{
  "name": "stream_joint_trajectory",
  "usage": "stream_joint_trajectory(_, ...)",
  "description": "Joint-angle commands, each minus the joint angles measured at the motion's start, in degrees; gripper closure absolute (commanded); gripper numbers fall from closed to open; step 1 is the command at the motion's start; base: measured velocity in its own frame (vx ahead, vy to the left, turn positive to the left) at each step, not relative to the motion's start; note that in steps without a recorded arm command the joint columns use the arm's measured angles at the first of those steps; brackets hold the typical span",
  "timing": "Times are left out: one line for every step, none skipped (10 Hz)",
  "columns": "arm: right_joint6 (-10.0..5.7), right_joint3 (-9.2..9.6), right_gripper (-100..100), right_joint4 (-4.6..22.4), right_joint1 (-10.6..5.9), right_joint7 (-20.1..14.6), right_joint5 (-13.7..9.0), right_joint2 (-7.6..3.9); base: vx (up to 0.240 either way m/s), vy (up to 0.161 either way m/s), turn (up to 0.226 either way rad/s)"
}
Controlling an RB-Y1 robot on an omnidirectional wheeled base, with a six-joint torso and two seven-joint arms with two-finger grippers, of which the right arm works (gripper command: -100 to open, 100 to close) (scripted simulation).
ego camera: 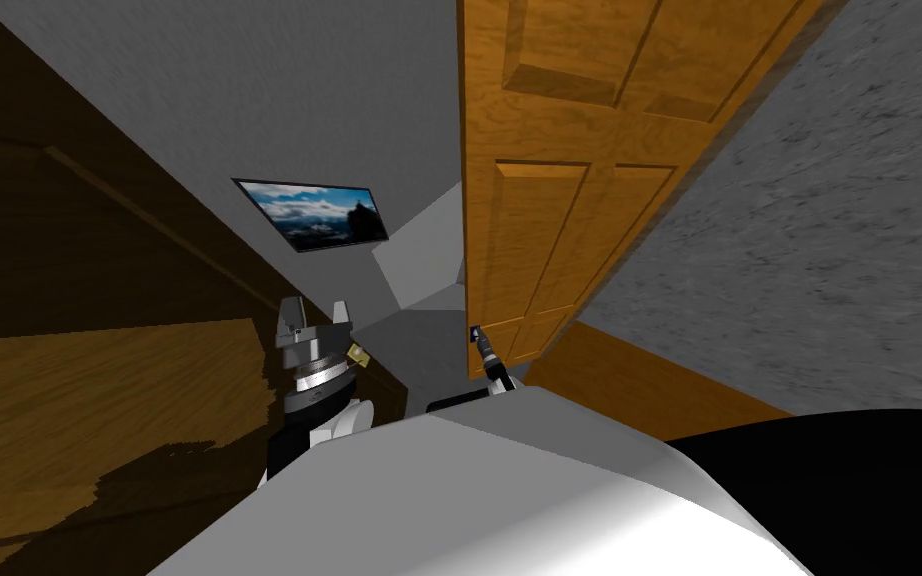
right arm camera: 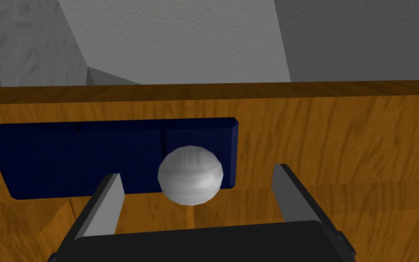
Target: Push the door open
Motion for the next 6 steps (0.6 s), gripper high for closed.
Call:
stream_joint_trajectory(0.0, 0.0, -100, 0.0, 0.0, 0.0, 0.0, 0.0, 0.097, 0.011, 0.005)
stream_joint_trajectory(0.0, 0.0, 100, 0.0, 0.0, 0.0, 0.0, 0.0, -0.017, 0.0, -0.01)
stream_joint_trajectory(0.0, 0.0, 100, 0.0, 0.0, 0.0, 0.0, 0.0, -0.038, -0.004, 0.009)
stream_joint_trajectory(0.0, 0.0, 100, 0.0, 0.0, 0.0, 0.0, 0.0, -0.027, -0.004, 0.007)
stream_joint_trajectory(0.0, 0.0, 100, 0.0, 0.0, 0.0, 0.0, 0.0, -0.017, -0.002, -0.002)
stream_joint_trajectory(0.0, 0.0, 100, 0.0, 0.0, 0.0, 0.0, 0.0, -0.009, 0.0, -0.003)
